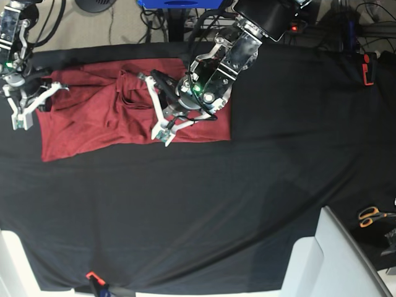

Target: Fold the T-shirt properly

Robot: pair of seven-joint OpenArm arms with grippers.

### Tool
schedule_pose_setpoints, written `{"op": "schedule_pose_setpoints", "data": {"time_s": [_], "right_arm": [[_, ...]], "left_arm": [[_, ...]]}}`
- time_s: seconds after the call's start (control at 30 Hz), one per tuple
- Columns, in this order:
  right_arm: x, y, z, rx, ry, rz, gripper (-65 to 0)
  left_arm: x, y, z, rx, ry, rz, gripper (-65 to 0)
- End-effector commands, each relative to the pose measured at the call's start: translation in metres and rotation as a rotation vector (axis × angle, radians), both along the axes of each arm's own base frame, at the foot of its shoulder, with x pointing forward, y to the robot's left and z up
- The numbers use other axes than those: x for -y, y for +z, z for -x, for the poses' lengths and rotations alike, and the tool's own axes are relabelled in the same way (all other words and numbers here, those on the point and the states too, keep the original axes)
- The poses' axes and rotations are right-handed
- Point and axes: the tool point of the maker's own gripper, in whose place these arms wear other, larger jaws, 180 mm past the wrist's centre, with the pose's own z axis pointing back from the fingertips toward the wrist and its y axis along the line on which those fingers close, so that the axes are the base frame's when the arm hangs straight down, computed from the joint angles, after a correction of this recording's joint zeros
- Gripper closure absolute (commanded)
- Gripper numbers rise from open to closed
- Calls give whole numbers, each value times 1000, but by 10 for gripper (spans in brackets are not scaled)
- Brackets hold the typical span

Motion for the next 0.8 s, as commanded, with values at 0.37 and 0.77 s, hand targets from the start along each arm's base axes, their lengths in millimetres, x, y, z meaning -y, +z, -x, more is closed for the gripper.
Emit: {"op": "schedule_pose_setpoints", "data": {"time_s": [0.37, 0.77], "right_arm": [[6, 11, -10, 43, -1, 11, -15], [6, 10, -10, 42, -1, 11, -15]], "left_arm": [[33, 5, -29, 27, 7, 51, 0], [51, 25, -66, 102, 6, 82, 0]]}}
